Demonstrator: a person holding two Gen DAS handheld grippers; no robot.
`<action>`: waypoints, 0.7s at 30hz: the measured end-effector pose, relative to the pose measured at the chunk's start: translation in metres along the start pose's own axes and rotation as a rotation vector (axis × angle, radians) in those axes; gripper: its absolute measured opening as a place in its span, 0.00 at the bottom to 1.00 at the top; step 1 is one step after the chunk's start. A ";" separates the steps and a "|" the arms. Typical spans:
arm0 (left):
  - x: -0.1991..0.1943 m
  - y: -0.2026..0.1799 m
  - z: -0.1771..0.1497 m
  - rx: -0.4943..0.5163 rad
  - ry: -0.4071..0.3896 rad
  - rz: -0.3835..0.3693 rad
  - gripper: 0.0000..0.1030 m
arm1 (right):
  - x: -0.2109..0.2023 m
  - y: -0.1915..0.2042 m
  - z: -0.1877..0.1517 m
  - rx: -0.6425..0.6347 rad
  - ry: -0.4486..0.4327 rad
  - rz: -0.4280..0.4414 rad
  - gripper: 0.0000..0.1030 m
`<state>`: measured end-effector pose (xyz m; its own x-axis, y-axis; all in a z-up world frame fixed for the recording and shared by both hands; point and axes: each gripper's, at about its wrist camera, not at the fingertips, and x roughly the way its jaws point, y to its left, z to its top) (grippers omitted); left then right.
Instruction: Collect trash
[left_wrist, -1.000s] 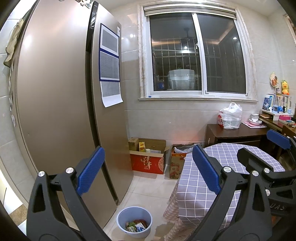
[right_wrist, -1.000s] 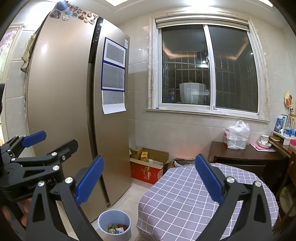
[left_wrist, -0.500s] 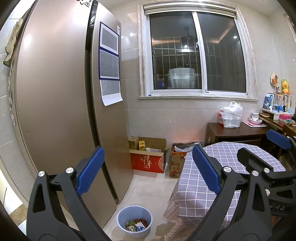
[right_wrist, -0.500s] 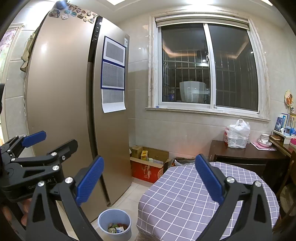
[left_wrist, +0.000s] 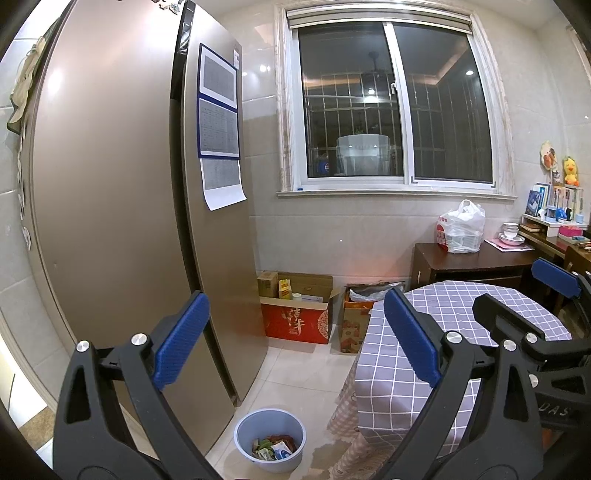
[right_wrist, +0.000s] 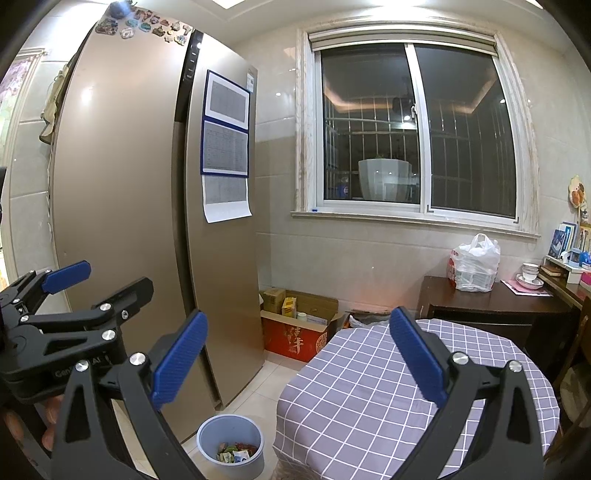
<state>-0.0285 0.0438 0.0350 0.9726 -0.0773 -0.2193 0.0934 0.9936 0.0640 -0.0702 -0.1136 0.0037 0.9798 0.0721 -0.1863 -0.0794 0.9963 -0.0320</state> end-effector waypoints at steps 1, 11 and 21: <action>0.000 0.000 0.000 0.000 0.000 0.001 0.91 | 0.000 0.000 0.000 0.000 0.000 0.000 0.94; 0.002 0.001 -0.005 0.001 0.003 0.003 0.91 | 0.005 0.001 -0.003 0.006 0.008 0.001 0.94; 0.002 0.002 -0.004 0.002 0.004 0.004 0.91 | 0.008 0.002 -0.006 0.013 0.015 0.006 0.94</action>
<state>-0.0267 0.0460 0.0309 0.9721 -0.0734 -0.2229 0.0903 0.9937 0.0668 -0.0637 -0.1109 -0.0038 0.9766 0.0770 -0.2008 -0.0823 0.9964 -0.0182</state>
